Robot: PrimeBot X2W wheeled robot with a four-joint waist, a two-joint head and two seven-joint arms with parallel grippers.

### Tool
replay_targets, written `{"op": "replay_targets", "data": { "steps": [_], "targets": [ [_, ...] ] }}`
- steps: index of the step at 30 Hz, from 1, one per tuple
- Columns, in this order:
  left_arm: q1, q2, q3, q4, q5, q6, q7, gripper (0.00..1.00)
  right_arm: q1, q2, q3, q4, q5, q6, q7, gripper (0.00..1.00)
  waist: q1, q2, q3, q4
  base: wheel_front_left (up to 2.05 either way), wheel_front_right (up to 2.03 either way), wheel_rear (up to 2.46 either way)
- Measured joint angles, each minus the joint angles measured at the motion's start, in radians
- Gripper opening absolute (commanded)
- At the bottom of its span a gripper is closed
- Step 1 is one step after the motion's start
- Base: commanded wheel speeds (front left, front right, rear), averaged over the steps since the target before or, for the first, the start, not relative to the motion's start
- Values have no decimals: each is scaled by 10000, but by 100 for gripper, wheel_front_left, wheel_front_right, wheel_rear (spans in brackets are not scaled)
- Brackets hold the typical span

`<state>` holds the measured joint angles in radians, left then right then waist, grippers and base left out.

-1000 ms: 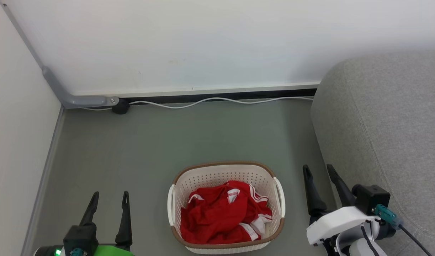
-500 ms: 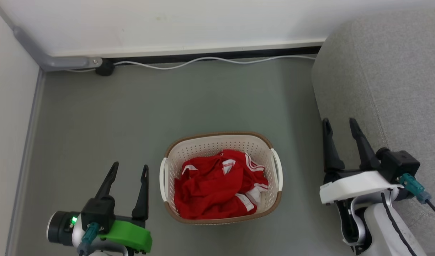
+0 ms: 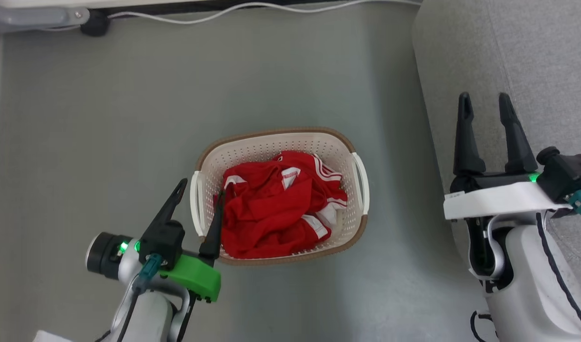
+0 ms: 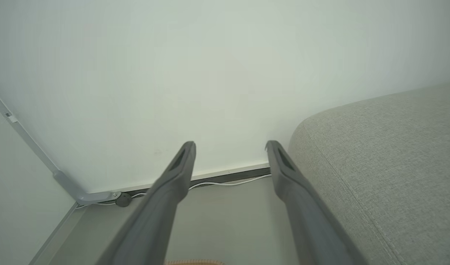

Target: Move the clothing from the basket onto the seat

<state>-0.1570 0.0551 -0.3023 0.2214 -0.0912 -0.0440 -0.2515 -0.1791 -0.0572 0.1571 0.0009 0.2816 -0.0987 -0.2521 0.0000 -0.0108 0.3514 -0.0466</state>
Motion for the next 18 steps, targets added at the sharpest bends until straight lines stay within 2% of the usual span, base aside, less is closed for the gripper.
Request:
{"op": "replay_targets", "data": {
  "steps": [9, 18],
  "targets": [
    [-1666, -71, -690, 924, 320, -267, 15, 100, -1154, 0, -125, -368, -2, 10, -29, 100, 0, 0, 1425, -272, 0, 0, 0],
    [-3041, -109, -941, 1927, 518, -364, 146, 100, -2438, 0, -211, -790, 0, 92, -31, 100, 1, 0, 2844, -603, 0, 0, 0]
  ]
}}
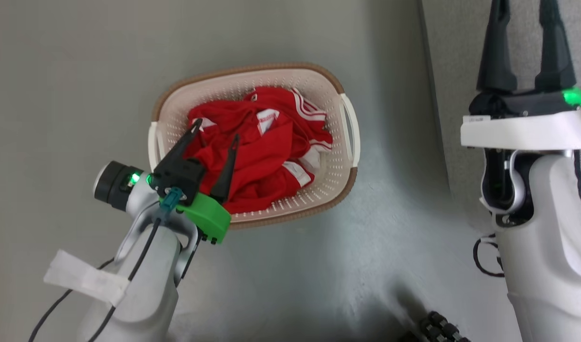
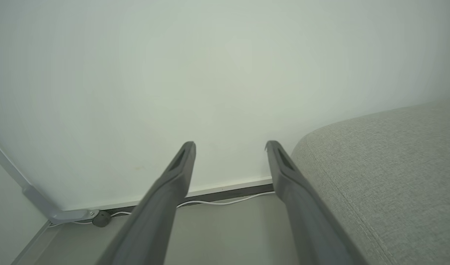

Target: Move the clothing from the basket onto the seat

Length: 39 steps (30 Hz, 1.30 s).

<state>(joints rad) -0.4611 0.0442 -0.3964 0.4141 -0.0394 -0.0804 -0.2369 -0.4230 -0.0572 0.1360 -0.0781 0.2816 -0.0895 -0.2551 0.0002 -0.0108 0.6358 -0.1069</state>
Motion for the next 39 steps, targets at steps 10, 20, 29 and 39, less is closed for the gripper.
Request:
{"op": "replay_targets", "data": {
  "steps": [10, 20, 29, 39],
  "targets": [
    [-1388, -13, -150, 815, 146, -79, 221, 100, -1024, 4, -58, -345, 6, 0, -10, 100, 0, 0, 1433, -337, 0, 0, 0],
    [-2446, -19, -625, 1597, 558, -167, 198, 100, -1937, 4, -153, -481, 35, -2, -10, 100, -1, 0, 2786, -611, 0, 0, 0],
    [-3041, -17, -600, 2508, 637, -176, 157, 100, -2146, 4, -96, -405, 163, -2, -10, 100, -1, 0, 3404, -858, 0, 0, 0],
    [-3751, 107, -407, 3321, 673, -161, 165, 100, -2359, 10, 113, -410, 366, -17, -10, 100, -1, 0, 3803, -1167, 0, 0, 0]
  ]
}}
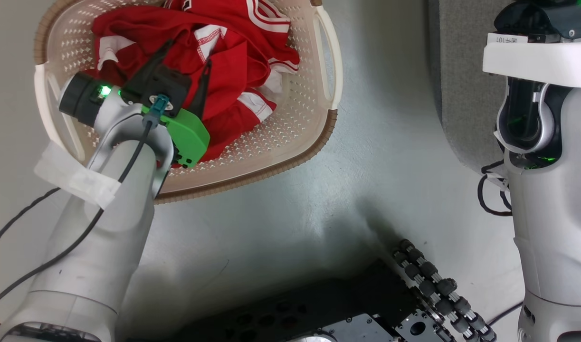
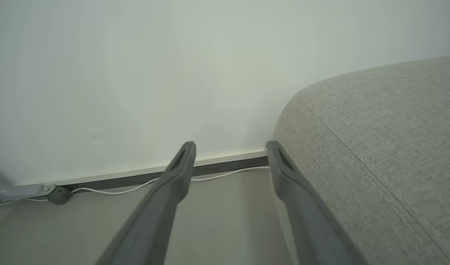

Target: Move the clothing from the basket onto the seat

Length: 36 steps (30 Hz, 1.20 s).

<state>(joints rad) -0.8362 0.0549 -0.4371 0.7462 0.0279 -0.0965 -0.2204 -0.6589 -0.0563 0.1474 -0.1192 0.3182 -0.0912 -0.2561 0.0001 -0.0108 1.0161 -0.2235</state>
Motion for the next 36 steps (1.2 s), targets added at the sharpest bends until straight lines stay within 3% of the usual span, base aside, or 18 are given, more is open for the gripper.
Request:
{"op": "replay_targets", "data": {
  "steps": [22, 23, 25, 26, 27, 36],
  "targets": [
    [-878, 215, 42, 1693, 121, 100, 349, 100, -151, 4, 299, 10, 217, -123, 0, 100, -1, 0, 458, -398, 0, 0, 0],
    [-897, 209, 35, 1762, 121, 100, 347, 96, -151, 4, 311, 12, 217, -123, 0, 100, -1, 0, 463, -403, 0, 0, 0],
    [-947, 190, 21, 1877, 123, 100, 347, 46, -151, 4, 328, 21, 217, -157, 0, 100, -1, 0, 470, -410, 0, 0, 0],
    [-979, 184, 21, 1929, 123, 102, 347, 13, -151, 4, 328, 29, 217, -163, 0, 100, -1, 0, 470, -411, 0, 0, 0],
    [-1008, 174, 15, 1977, 123, 102, 347, 0, -151, 4, 328, 36, 217, -163, 0, 100, -1, 0, 466, -410, 0, 0, 0],
    [-1073, -21, -54, 2146, -6, 96, 27, 0, -150, 6, 144, 303, 119, -165, 0, 100, -1, 0, 265, -279, 0, 0, 0]
  ]
}}
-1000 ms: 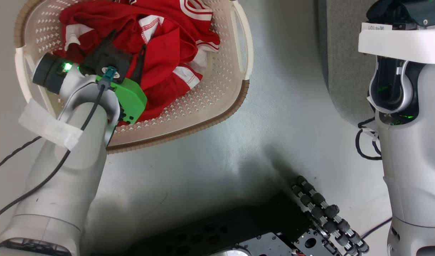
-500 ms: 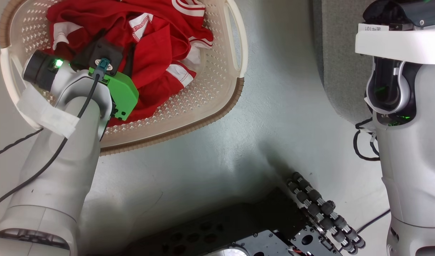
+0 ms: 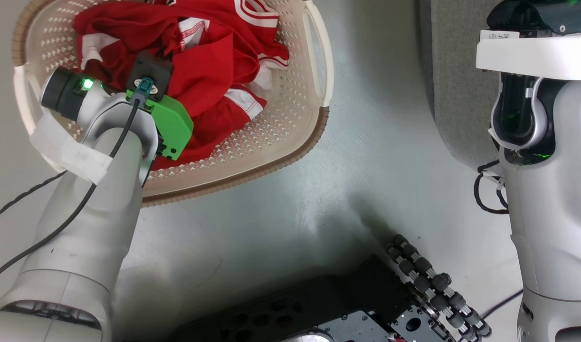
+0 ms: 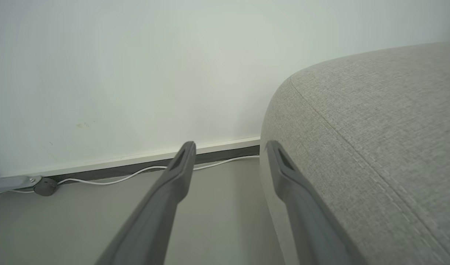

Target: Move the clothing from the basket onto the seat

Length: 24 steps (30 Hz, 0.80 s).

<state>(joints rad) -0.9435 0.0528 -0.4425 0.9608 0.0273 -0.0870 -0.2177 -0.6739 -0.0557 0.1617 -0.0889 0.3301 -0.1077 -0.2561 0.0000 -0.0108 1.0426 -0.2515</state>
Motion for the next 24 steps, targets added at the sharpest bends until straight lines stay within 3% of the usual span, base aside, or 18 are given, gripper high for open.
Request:
{"op": "replay_targets", "data": {
  "steps": [16, 24],
  "targets": [
    [718, -151, -84, -757, -995, -186, -341, 0, 808, 4, -706, 1175, -456, 236, 0, 100, 0, 0, -1363, 588, 0, 0, 0],
    [1423, -157, -449, -2683, -2033, -282, -343, 0, 1507, -6, -1120, 1685, -675, 464, 0, 100, 0, 0, -2381, 975, 0, 0, 0]
  ]
}}
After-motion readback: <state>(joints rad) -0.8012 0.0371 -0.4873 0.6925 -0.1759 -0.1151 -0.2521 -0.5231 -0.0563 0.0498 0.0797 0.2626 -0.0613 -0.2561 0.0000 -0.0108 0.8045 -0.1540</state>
